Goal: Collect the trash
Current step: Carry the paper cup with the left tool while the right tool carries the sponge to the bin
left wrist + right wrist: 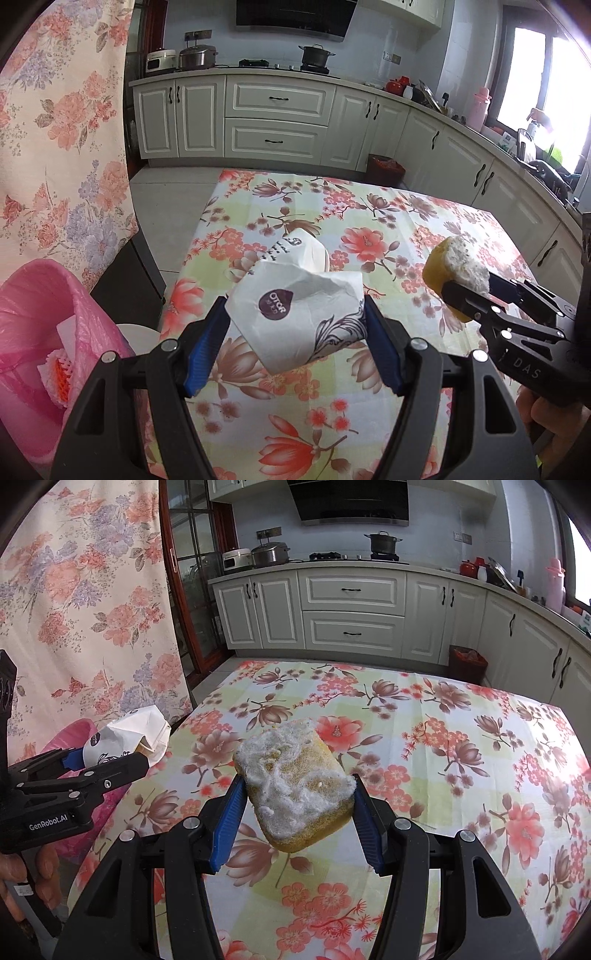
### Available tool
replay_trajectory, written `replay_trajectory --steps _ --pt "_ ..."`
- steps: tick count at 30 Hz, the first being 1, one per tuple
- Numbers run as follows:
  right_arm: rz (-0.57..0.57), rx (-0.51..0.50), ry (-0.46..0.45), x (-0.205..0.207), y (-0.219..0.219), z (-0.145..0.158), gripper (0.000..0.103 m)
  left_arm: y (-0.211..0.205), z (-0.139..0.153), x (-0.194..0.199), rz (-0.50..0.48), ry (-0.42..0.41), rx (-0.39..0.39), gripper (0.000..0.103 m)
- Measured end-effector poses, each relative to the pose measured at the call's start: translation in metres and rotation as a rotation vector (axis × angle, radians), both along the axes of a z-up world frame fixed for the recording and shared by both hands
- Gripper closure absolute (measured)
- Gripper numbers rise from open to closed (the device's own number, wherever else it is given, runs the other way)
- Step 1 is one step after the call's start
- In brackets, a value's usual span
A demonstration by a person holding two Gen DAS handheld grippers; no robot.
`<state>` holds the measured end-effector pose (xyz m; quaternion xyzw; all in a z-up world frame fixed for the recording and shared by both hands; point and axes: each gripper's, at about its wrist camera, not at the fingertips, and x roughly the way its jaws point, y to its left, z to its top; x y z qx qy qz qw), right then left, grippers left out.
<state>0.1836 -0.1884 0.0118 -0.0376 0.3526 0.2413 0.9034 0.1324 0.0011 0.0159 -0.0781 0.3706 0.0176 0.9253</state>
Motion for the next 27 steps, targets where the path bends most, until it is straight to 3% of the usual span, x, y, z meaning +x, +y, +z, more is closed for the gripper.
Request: replay_trajectory --steps 13,27 --pt "0.035 -0.001 -0.047 -0.018 0.026 0.024 0.05 0.034 0.023 -0.035 0.059 -0.053 -0.004 0.034" --pt "0.11 0.0 -0.065 -0.04 0.074 0.037 0.05 0.092 0.036 -0.086 0.184 -0.084 0.011 0.034"
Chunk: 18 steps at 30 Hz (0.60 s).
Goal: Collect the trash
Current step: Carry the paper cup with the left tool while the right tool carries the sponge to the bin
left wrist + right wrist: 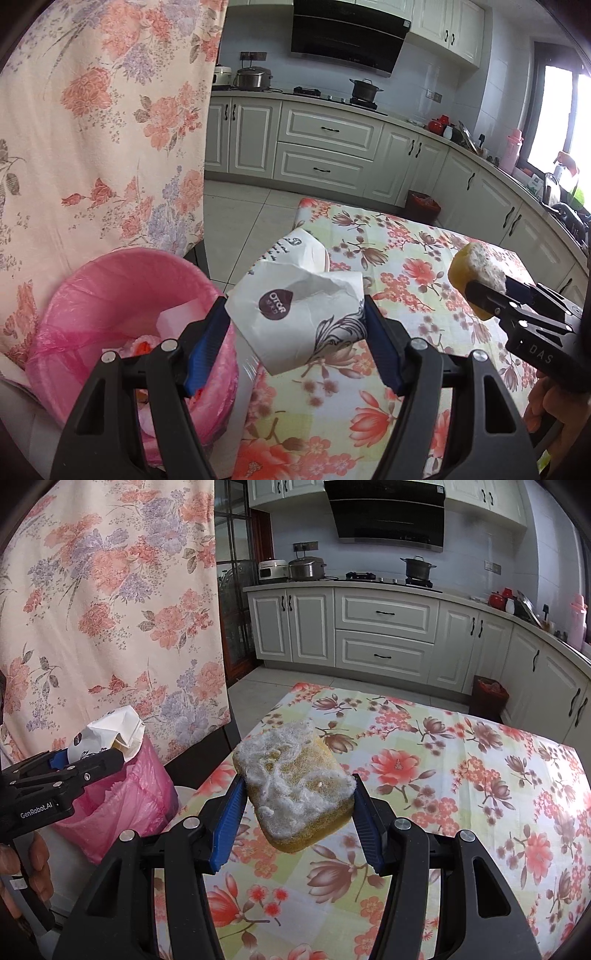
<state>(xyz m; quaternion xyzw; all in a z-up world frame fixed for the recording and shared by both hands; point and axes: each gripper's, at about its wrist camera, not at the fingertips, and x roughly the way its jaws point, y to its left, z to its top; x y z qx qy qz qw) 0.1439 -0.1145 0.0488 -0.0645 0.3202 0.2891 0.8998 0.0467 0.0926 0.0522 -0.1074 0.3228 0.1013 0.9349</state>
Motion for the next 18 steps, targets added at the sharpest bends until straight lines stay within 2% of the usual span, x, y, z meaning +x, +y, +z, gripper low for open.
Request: replay_trajectory --steps 11,18 --pt "0.095 -0.006 -0.002 -0.016 0.059 0.006 0.05 0.077 0.006 -0.045 0.158 -0.006 0.044 0.034" --pt "0.176 -0.011 -0.011 -0.026 0.107 0.013 0.05 0.114 0.007 -0.056 0.207 0.005 0.073 0.034"
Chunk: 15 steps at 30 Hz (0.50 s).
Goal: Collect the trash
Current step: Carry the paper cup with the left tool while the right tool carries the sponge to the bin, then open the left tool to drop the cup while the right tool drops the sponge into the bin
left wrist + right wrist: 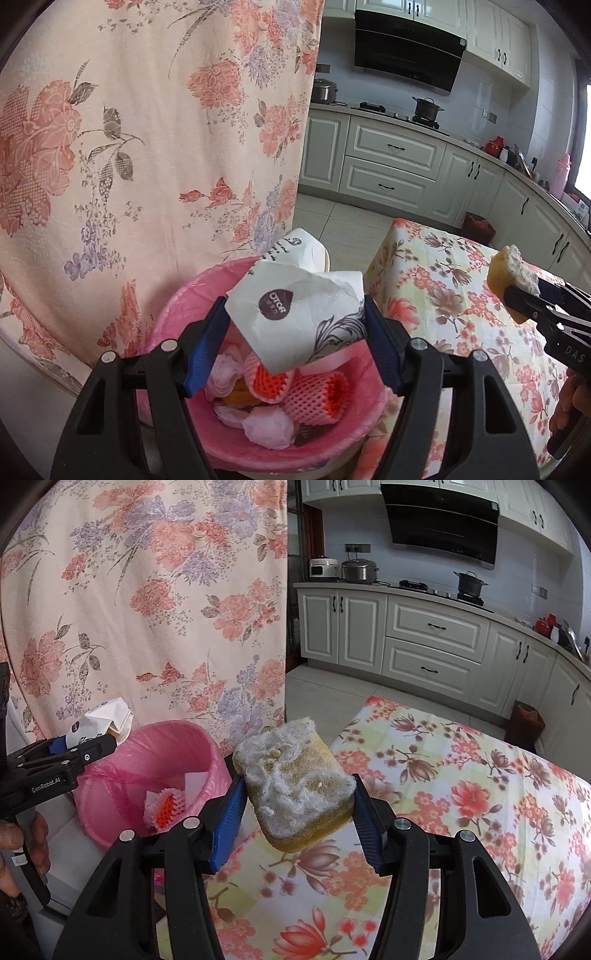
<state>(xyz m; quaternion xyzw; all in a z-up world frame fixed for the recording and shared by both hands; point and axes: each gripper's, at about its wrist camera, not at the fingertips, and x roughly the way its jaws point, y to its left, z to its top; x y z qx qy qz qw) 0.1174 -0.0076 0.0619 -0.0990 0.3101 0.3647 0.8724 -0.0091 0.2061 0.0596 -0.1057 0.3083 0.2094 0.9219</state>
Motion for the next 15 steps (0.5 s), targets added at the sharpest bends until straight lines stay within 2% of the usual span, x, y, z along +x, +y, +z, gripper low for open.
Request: replay_trajectory --steps 8,15 --pt "0.074 -0.006 0.017 -0.005 0.049 -0.001 0.05 0.028 -0.013 0.01 0.031 0.032 -0.006 0.034" --pt "0.111 -0.025 0.031 -0.009 0.072 -0.009 0.05 0.045 -0.023 0.021 0.049 0.053 -0.007 0.034"
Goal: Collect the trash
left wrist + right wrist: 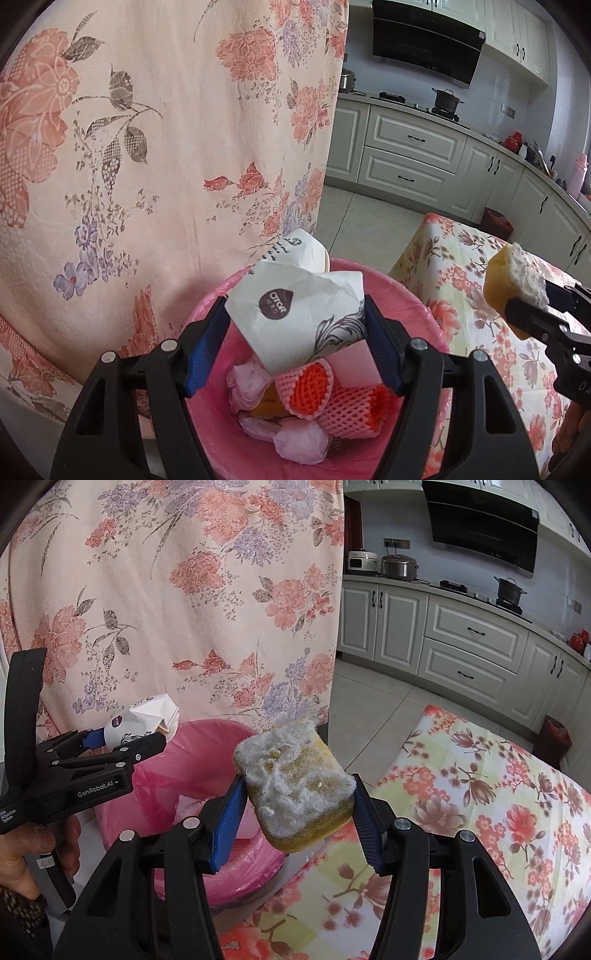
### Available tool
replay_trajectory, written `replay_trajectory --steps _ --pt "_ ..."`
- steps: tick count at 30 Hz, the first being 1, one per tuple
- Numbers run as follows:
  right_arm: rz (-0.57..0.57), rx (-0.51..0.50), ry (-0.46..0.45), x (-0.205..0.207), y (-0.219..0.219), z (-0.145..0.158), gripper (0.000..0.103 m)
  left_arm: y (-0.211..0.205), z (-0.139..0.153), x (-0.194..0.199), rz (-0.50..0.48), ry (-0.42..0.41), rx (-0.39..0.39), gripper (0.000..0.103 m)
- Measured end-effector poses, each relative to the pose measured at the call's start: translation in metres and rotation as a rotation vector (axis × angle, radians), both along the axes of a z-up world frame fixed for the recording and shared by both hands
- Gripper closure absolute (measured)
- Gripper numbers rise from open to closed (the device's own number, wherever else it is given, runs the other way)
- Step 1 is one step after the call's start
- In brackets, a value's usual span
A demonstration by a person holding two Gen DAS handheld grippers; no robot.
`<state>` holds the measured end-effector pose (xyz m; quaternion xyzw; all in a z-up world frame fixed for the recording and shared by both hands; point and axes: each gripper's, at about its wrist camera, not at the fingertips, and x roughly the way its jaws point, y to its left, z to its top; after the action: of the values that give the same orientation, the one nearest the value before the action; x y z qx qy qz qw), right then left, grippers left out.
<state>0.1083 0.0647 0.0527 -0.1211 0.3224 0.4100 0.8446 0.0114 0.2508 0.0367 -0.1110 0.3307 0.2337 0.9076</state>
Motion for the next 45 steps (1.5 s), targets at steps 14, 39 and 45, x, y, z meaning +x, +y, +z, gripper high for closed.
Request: replay_trajectory --steps 14,39,45 --pt "0.046 -0.017 0.018 -0.006 0.029 -0.009 0.05 0.008 0.014 -0.003 0.048 -0.031 0.028 0.032" --pt "0.057 -0.02 0.015 -0.01 0.047 -0.016 0.032 0.005 0.03 -0.026 0.077 -0.09 0.014 0.021" --pt "0.015 0.001 -0.004 -0.008 0.025 -0.015 0.028 -0.007 0.026 -0.031 0.062 -0.077 0.018 0.018"
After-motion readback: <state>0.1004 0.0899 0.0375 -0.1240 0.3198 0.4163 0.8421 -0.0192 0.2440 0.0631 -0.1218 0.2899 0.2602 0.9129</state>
